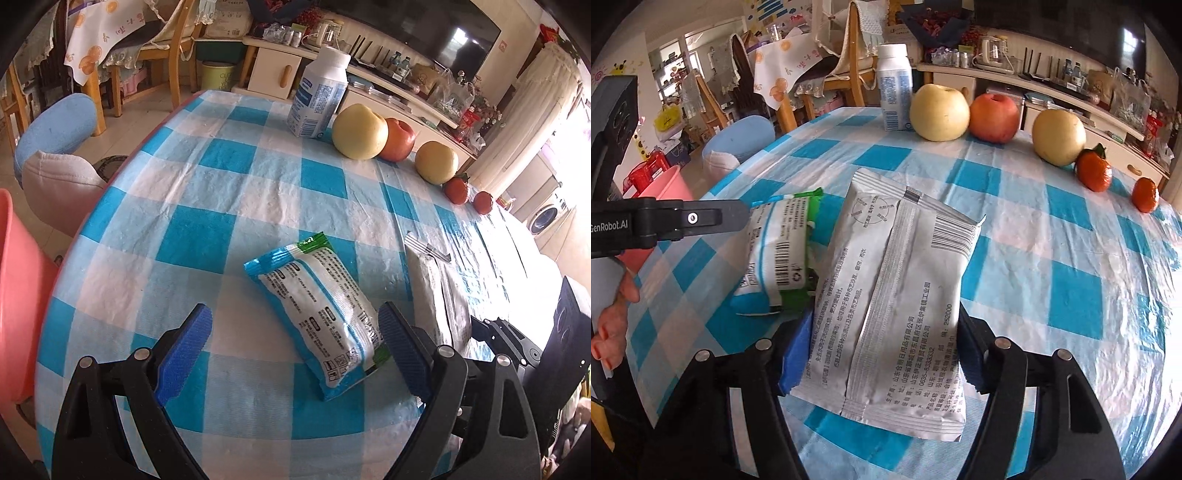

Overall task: Collect trash
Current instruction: 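Hold the white packet in the right gripper while the left gripper grasps the blue-green snack packet, then carry both packets to the pink bucket and open both grippers to drop them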

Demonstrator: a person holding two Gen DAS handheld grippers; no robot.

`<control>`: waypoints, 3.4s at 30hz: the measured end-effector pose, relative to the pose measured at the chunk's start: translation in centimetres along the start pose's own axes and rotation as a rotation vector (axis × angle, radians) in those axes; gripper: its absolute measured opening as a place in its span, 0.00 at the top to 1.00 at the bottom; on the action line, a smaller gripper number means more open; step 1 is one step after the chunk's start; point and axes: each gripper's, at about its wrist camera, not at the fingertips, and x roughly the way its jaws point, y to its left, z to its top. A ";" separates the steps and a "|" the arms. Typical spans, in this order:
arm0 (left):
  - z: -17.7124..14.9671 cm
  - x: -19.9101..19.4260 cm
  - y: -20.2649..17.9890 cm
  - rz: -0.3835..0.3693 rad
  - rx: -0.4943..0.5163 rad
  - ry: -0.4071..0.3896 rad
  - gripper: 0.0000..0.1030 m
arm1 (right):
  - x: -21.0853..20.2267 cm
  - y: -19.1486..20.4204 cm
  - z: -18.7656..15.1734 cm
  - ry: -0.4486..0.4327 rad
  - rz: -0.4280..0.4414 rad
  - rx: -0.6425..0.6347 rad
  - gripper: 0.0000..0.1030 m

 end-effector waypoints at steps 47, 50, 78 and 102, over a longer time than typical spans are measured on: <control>0.2 2.1 -1.7 0.125 0.011 -0.049 0.59 | -3.2 0.1 -0.1 -0.054 0.082 0.021 0.34; 0.3 1.1 -1.0 0.123 -0.002 -0.071 0.59 | -3.4 0.8 -0.1 -0.063 0.076 0.002 0.34; 1.4 -10.5 8.8 0.237 -0.134 -0.296 0.59 | -4.5 11.4 3.3 -0.104 0.076 -0.141 0.34; -0.6 -17.8 23.6 0.346 -0.448 -0.408 0.59 | -2.1 29.9 10.1 -0.123 0.193 -0.429 0.34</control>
